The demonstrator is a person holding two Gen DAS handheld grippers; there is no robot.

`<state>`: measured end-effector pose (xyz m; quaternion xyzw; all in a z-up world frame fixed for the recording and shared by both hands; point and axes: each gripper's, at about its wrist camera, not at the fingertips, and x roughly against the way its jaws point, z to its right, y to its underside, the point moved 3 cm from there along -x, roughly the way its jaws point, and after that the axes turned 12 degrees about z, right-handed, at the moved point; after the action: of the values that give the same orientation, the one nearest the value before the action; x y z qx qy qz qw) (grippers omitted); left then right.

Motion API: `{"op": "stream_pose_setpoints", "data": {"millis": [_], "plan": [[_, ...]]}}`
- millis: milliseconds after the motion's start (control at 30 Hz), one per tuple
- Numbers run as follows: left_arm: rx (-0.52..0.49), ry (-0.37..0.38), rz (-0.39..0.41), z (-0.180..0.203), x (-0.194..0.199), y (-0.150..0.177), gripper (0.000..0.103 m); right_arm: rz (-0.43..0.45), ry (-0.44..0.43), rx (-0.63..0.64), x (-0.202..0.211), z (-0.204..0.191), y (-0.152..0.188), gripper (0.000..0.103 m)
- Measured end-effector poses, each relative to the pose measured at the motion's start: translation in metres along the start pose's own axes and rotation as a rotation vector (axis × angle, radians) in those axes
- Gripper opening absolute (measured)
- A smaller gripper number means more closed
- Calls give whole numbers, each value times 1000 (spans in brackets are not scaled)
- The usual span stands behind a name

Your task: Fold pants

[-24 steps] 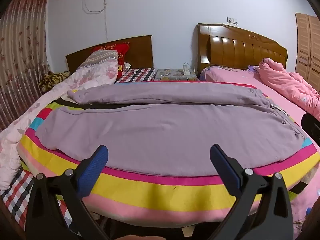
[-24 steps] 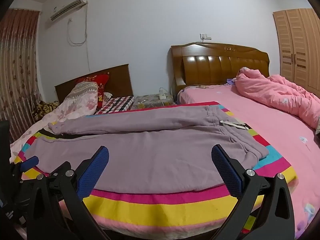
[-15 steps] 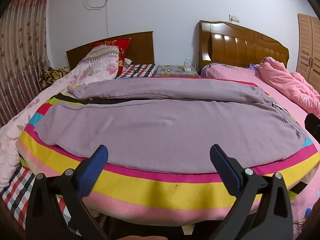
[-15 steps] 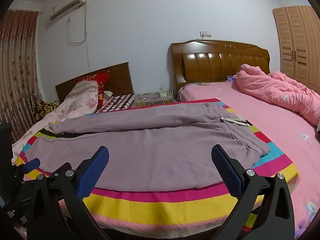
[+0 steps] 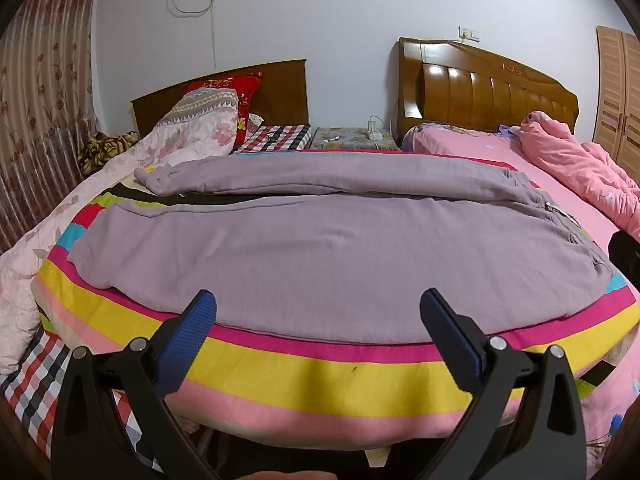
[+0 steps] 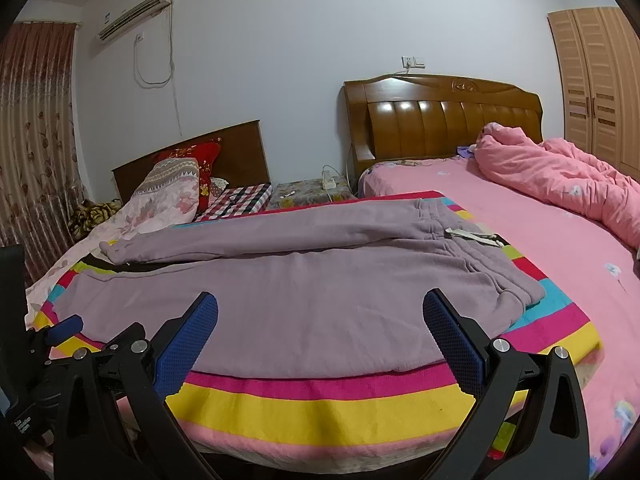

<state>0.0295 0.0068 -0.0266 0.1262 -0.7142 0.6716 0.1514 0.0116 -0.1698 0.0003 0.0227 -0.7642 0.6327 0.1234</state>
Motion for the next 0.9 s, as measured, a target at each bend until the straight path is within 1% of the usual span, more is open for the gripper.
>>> {"op": "stream_pose_setpoints", "data": {"millis": [900], "plan": [[-3,-3,-4,0,0,3,102,-18,-9,-21,-1,5,1,99]]}}
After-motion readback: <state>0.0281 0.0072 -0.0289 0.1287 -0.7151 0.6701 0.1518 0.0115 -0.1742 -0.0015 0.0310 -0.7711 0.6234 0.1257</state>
